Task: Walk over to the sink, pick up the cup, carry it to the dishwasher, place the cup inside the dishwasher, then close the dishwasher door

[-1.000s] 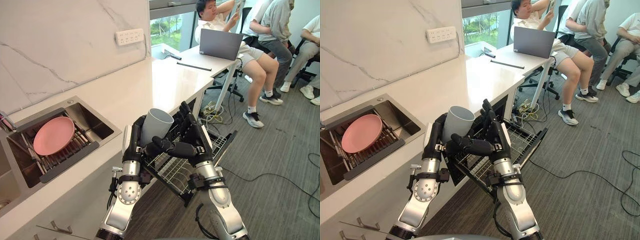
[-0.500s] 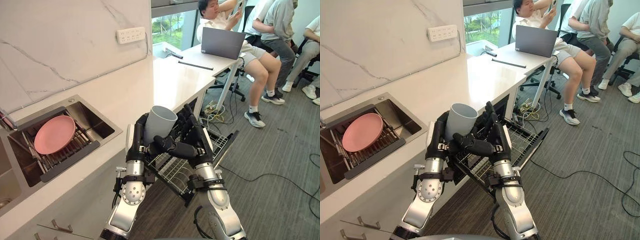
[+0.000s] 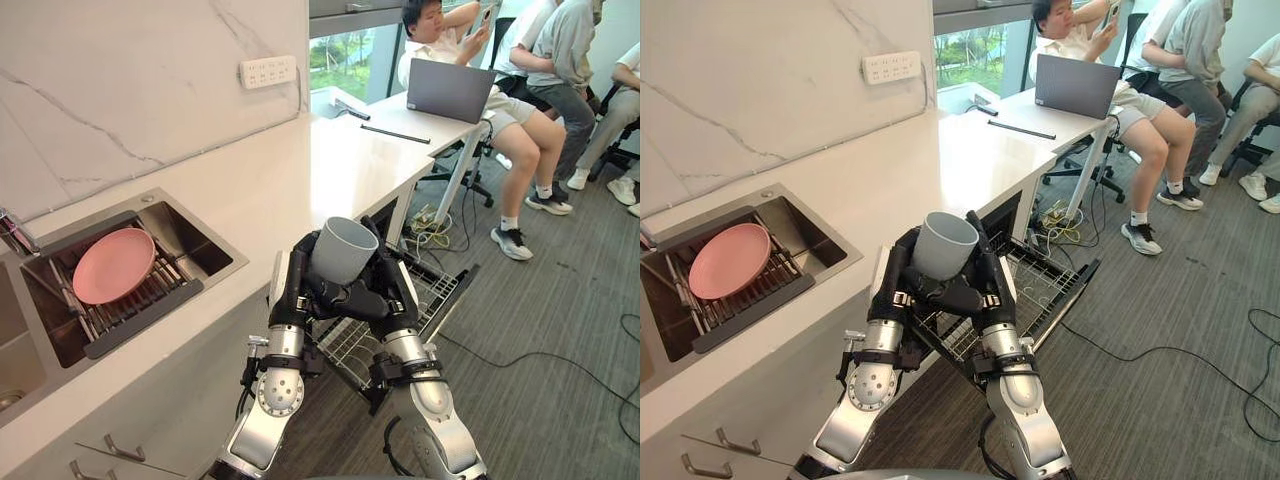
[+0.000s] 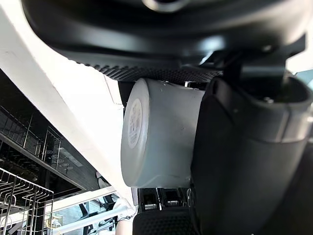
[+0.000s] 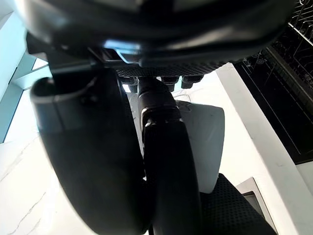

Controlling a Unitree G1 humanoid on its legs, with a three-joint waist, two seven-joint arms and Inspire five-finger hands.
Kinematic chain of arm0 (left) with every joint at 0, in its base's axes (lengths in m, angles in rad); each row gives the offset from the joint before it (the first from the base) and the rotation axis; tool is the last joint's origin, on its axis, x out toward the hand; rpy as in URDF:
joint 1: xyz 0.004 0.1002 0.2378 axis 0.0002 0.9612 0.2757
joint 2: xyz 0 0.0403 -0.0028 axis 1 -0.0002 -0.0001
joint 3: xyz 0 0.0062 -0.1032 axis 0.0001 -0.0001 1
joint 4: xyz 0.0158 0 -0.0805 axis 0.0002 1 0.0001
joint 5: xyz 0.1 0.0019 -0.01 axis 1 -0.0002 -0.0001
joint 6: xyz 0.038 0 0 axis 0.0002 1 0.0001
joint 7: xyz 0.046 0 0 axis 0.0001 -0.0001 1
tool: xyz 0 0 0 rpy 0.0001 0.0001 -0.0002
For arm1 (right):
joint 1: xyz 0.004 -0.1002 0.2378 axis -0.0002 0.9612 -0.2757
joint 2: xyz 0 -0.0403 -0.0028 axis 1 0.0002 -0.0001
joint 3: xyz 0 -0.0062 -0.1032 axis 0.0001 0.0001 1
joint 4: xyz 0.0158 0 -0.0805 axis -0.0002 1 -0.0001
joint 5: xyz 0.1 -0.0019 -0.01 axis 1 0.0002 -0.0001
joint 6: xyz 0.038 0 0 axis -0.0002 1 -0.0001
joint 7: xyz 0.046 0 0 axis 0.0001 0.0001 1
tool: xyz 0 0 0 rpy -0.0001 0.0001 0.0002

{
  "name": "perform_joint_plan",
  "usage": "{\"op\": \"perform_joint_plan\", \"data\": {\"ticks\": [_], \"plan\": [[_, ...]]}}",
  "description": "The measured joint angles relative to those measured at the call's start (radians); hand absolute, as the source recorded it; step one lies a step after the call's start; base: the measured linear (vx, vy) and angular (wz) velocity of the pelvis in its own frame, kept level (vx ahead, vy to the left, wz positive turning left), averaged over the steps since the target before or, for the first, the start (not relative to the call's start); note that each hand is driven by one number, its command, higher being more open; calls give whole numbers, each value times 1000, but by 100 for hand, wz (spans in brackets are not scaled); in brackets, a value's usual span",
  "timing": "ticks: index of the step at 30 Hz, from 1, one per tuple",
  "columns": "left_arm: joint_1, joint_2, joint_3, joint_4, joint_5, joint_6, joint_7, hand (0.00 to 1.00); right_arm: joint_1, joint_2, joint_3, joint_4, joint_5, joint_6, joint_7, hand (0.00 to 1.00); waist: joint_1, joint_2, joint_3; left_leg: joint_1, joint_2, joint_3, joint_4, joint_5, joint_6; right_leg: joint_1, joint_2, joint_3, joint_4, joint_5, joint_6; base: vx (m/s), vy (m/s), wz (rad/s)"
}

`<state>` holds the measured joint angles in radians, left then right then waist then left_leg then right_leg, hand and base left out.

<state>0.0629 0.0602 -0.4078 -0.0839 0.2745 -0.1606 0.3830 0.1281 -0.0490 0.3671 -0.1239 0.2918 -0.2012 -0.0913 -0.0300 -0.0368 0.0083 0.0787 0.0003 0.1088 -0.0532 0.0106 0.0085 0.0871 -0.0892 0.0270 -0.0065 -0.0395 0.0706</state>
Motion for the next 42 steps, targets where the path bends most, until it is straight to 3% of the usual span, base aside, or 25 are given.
{"op": "perform_joint_plan", "data": {"ticks": [7,17,18,31,42], "plan": [[0,5,-16,1,-1,0,5,0,-27,-2,-10,34,-1,-6,-43,0,4,-16,-11,1,-1,-4,-10,8,0,-2,0,-4,0,0,0,-13,-12,2],[0,5,-17,1,-2,0,8,0,-41,-22,-7,40,-1,-7,-47,0,6,-16,-11,1,-1,-4,-13,8,0,-3,0,-4,0,0,0,0,0,0],[0,5,-17,1,-3,0,8,100,-41,-22,-8,40,-1,-7,-46,0,6,-16,-11,1,-1,-4,-13,8,0,-3,0,-4,0,0,0,0,0,0],[46,28,-24,-89,-31,-30,-64,100,-49,-22,-177,33,-3,-7,-47,0,13,-15,-11,1,-1,-4,-13,7,0,-2,0,-5,0,0,0,0,0,0],[171,39,89,-108,-142,-43,-108,100,-50,-21,-255,-7,-2,-7,-48,0,14,-14,-9,1,-1,-8,-12,7,0,0,0,-9,2,0,0,0,0,0]]}}
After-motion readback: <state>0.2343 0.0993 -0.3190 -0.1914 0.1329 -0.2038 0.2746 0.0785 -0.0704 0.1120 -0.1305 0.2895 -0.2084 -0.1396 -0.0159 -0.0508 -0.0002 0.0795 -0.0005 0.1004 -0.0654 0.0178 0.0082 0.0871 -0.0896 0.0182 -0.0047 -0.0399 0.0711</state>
